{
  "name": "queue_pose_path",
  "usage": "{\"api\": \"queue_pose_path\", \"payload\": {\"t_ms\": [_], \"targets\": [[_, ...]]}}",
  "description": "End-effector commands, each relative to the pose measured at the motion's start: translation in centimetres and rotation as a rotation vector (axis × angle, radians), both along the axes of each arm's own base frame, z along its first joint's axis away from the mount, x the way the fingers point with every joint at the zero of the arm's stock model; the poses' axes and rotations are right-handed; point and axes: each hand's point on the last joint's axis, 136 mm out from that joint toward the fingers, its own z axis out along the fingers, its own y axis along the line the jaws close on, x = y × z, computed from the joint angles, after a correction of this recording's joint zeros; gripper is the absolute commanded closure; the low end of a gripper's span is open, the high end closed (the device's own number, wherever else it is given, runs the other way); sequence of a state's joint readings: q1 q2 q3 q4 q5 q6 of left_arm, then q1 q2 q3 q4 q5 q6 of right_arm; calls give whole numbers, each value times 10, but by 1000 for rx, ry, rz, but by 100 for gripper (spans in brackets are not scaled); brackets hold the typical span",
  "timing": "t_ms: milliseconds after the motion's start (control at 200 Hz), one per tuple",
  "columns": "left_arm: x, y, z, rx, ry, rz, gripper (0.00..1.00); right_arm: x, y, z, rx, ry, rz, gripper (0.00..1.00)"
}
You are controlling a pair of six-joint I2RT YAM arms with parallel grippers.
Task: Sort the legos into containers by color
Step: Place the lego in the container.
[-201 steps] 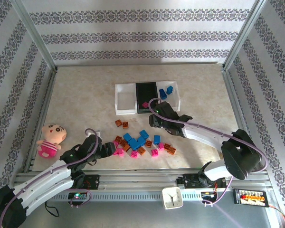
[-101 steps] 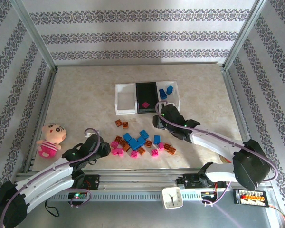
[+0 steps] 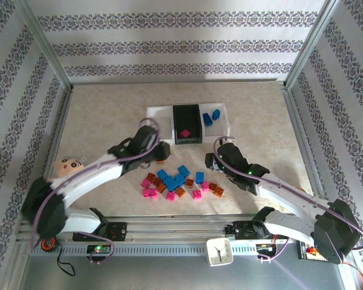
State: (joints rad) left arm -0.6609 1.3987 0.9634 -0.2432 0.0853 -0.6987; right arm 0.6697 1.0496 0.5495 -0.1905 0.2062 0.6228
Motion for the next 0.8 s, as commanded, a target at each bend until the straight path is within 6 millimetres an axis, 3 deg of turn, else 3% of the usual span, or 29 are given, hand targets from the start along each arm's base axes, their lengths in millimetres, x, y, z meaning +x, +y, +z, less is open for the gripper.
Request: {"api": "queue_pose_path", "payload": {"t_ms": [0, 220, 445, 615, 710, 795], "targets": [[44, -41, 15, -3, -82, -89, 85, -9, -11, -14, -8, 38, -40, 43], [116, -66, 2, 41, -72, -60, 86, -24, -16, -27, -10, 76, -38, 43], [155, -74, -30, 89, -5, -33, 83, -36, -14, -29, 10, 89, -16, 41], [169, -73, -41, 98, 22, -10, 67, -50, -7, -27, 46, 110, 34, 40], [172, -76, -30, 73, 9, -11, 52, -61, -2, -26, 76, 121, 71, 39], [169, -81, -5, 21, -23, -24, 43, -72, 1, -25, 95, 138, 102, 39]]}}
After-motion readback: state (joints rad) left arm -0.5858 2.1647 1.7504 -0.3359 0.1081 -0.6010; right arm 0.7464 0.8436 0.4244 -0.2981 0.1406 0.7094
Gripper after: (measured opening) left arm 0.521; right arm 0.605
